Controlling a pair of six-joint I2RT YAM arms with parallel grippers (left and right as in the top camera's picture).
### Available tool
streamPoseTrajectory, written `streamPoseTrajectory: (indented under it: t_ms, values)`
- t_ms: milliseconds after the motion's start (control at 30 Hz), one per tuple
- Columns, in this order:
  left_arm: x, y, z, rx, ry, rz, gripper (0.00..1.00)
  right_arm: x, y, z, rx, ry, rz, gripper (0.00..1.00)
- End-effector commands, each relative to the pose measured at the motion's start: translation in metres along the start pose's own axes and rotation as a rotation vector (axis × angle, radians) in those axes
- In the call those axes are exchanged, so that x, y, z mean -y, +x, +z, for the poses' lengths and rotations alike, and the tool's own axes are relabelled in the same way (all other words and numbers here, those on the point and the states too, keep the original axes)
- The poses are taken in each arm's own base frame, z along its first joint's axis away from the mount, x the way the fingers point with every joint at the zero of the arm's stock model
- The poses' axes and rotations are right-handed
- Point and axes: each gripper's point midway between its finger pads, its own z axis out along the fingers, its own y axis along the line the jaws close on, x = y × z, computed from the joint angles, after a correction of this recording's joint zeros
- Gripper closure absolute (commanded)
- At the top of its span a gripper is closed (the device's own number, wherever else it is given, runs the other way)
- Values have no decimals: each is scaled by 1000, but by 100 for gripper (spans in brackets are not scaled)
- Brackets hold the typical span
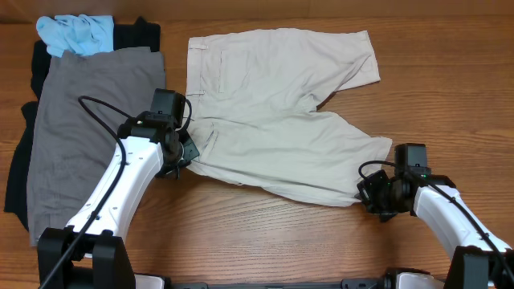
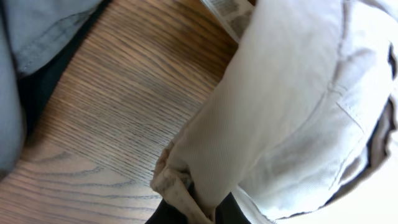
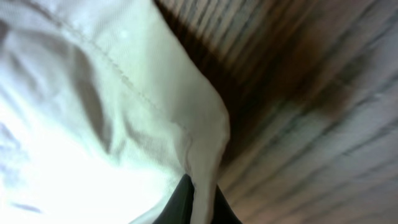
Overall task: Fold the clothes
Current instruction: 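Lift the near hem with both grippers and fold it toward the waistband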
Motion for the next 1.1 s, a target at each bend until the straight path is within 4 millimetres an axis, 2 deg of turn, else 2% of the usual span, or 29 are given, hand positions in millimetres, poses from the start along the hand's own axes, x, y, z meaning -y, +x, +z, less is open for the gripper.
streamPoseTrajectory:
  t_ms: [0,133,300,433,533,667,800,933,1067]
  values:
    - [8,-12,-16,22,40,108,96,-18,-25,-27,86,1,-133,96]
    - [13,-17,-42,19,57,153,96,-43,-44,-86,171,-17,-192,96]
    - [16,-27,-95,77,84,217,96,-68,-57,-176,294,-87,-274,96]
    - [14,-29,-131,133,118,221,96,-69,-59,-235,379,-112,-308,96]
    - [9,-25,-155,169,138,222,96,-61,-56,-265,416,-108,-323,96]
    - [0,-15,-178,206,158,231,96,-48,-47,-287,432,-85,-355,96]
    - [-11,-2,-192,219,166,230,96,-35,-34,-293,406,-49,-393,96]
    - [-21,11,-197,199,154,231,96,-29,-25,-293,384,-32,-414,96]
    - [-23,12,-194,183,139,229,96,-38,-33,-294,411,-48,-457,96]
